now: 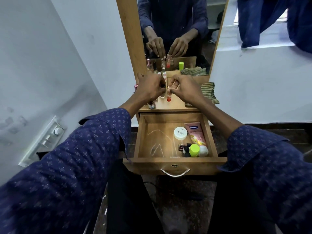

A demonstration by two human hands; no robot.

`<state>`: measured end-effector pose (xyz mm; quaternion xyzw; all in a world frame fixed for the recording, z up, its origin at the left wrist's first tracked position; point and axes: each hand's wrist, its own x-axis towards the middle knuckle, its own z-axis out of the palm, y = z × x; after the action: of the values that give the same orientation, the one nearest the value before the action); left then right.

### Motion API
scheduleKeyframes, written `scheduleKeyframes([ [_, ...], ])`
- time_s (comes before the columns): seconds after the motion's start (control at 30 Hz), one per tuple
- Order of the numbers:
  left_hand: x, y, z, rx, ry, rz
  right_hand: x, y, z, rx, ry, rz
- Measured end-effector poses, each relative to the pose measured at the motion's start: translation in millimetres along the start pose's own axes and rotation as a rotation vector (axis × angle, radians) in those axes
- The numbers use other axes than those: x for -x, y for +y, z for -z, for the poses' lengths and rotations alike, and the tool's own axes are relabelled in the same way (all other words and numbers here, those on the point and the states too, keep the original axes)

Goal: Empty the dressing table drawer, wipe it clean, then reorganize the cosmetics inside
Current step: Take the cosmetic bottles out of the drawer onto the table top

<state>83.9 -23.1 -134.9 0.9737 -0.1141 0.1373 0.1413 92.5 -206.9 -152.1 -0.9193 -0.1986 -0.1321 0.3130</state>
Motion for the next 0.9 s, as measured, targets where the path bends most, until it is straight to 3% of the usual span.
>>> scheduleKeyframes([
  [0.2, -26.5, -16.4, -3.6, -0.11, -0.026, 0.129, -27.8, 4.1, -25.9, 0.015, 0.034, -0.041],
  [0.7, -43.8, -18.9, -23.1, -0.038, -0.065, 0.212, -50.2, 14.4, -53.3, 0.049, 0.077, -0.044],
  [0.9, -44.6, -19.6, -29.0, 0.018, -0.014, 0.234, -48.4, 13.4, -54.2, 0.03, 0.077, -0.035],
])
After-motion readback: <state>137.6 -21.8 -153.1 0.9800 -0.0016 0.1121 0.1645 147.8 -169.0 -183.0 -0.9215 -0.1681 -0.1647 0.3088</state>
